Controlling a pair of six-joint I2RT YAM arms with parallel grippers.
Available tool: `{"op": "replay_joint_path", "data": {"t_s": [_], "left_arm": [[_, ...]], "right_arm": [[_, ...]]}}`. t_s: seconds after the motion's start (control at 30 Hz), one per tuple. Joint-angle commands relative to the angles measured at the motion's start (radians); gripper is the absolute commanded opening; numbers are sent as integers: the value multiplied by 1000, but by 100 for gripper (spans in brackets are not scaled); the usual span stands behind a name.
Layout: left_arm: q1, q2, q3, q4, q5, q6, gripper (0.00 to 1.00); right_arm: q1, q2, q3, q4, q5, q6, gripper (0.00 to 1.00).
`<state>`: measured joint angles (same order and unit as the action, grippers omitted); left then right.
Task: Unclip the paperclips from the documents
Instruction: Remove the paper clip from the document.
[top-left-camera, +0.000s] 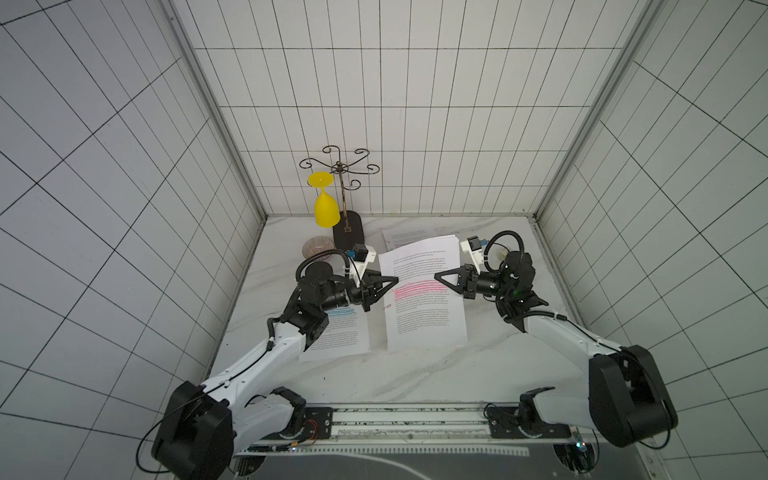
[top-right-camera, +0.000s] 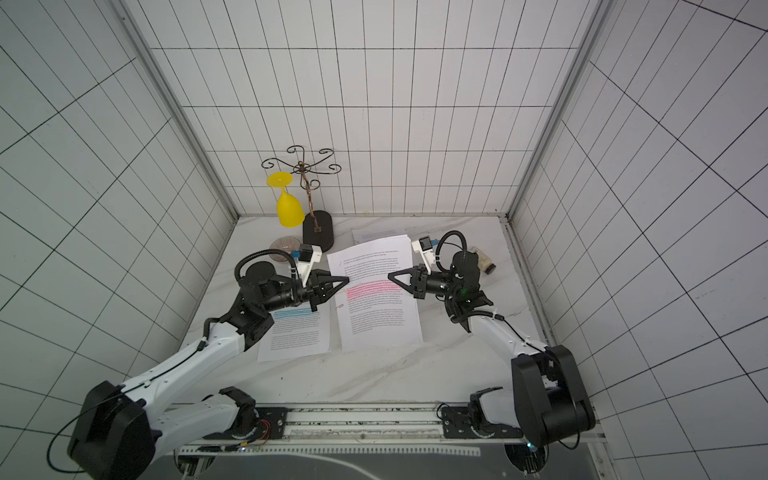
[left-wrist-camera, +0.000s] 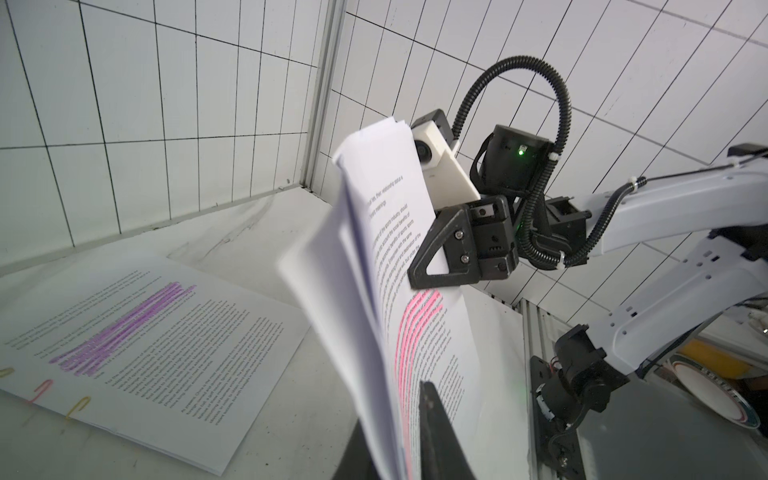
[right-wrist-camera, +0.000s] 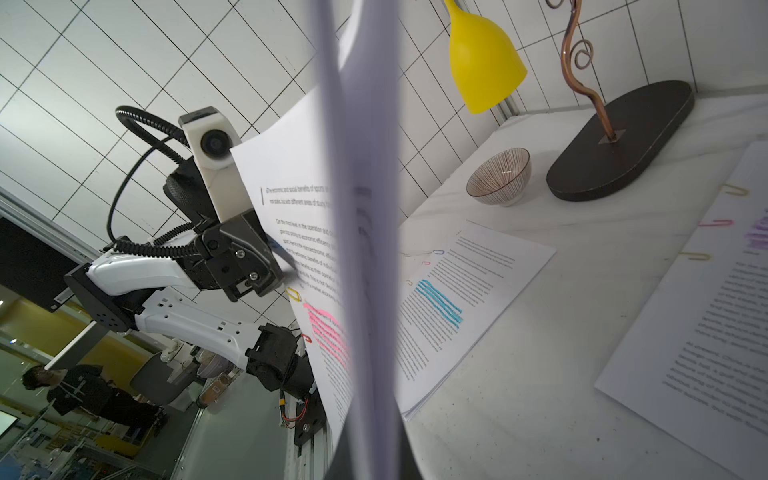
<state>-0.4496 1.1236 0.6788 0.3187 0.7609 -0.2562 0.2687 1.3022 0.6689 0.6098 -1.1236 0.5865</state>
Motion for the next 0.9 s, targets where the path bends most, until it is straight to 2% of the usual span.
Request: {"op": "replay_joint_path", "data": {"t_s": [0.0,0.27,0.37,0.5,0.7,0.73,0.87], "left_arm": [[10,17,9,8,-9,-7,9],[22,0,-31,-21,-16,-6,1],[39,-19,-44,-34,-23,-6,2],[63,-32,-46,-50,-19,0,8],[72,-31,-44,-54,-16,-3,4],[72,-32,-47,-51,-14,-5,0],[72,-28,-51,-50,12,-11,0]], "right_arm": [[3,-24,124,-152,11,-58,0],[0,-53,100,-166,56,-62,0],[-3,-52,103,-166,61,-62,0],[-3,-46,101,-166,52,-62,0],[-3,-48,95,-170,44,-61,0],[-3,-49,94,-171,43,-61,0],[-3,-51,93,-171,43,-57,0]]}}
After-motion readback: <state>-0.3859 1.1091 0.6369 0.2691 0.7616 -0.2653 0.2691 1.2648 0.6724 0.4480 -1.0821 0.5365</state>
